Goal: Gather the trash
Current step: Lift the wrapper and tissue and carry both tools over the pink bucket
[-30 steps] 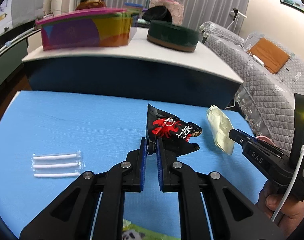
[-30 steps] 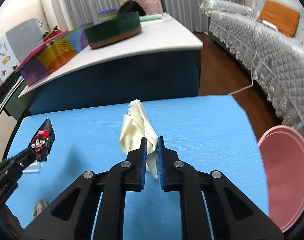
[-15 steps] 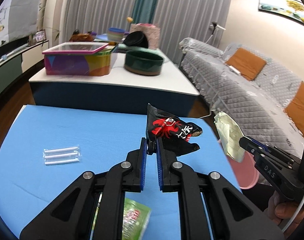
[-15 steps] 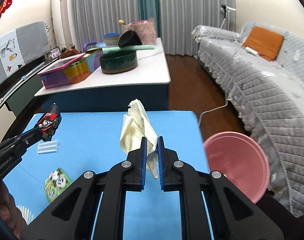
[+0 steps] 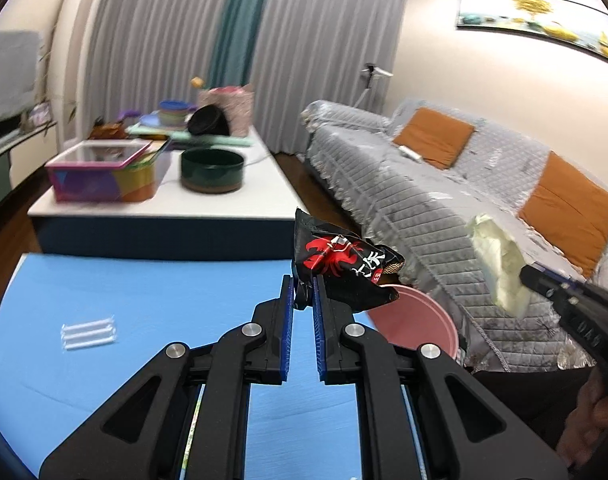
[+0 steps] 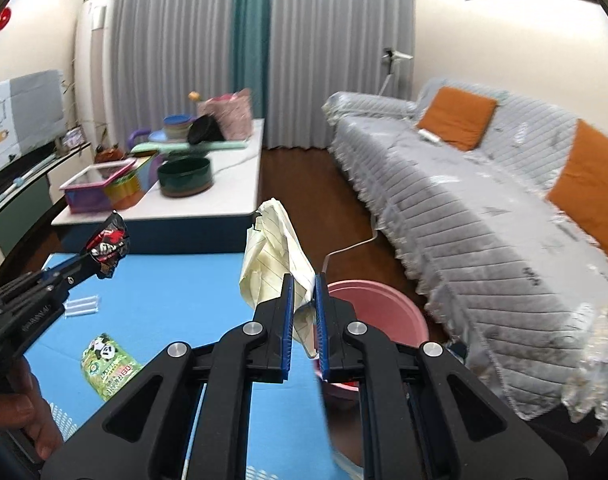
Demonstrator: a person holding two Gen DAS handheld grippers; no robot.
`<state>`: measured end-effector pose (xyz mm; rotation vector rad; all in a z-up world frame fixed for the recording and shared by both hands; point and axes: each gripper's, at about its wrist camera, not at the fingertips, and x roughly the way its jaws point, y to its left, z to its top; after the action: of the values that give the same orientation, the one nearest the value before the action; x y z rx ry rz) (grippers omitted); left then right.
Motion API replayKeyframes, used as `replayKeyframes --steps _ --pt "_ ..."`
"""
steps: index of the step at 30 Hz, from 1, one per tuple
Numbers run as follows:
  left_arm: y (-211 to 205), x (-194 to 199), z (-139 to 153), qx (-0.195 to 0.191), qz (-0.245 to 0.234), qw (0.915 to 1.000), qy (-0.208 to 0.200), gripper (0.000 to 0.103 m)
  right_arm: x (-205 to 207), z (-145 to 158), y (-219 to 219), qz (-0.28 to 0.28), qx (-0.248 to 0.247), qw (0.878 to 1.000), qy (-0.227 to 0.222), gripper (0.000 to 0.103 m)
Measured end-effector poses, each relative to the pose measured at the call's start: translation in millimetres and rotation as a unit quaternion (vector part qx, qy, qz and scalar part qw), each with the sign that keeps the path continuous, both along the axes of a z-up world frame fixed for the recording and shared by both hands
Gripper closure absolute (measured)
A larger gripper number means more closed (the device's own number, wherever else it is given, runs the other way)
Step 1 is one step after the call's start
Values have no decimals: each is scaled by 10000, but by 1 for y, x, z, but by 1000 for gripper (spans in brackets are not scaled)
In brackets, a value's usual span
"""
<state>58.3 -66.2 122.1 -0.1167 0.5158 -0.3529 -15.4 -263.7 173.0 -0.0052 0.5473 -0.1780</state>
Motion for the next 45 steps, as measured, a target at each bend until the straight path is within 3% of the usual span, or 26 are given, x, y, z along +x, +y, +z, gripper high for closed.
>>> replayKeyframes --steps 8,19,28,31,34,45 --pt "-27 -8 11 25 -391 9991 -140 94 -22 46 -32 -312 -91 9990 -318 92" --pt "-38 -14 14 -98 -617 9980 -112 94 -29 62 -52 -558 160 9976 -373 92" --pt "-21 -36 69 -144 -690 9957 -605 94 -62 130 -25 -391 330 9956 -785 92" --pt "-22 -42 76 -97 -754 9949 -667 94 -65 138 -27 -337 384 9948 -878 92" --pt "-26 -42 68 -53 -782 9955 -541 94 -58 128 -36 -334 404 9953 -814 92" --pt "-59 -18 7 295 -708 9971 -9 93 -4 19 -110 -459 472 9977 -145 92"
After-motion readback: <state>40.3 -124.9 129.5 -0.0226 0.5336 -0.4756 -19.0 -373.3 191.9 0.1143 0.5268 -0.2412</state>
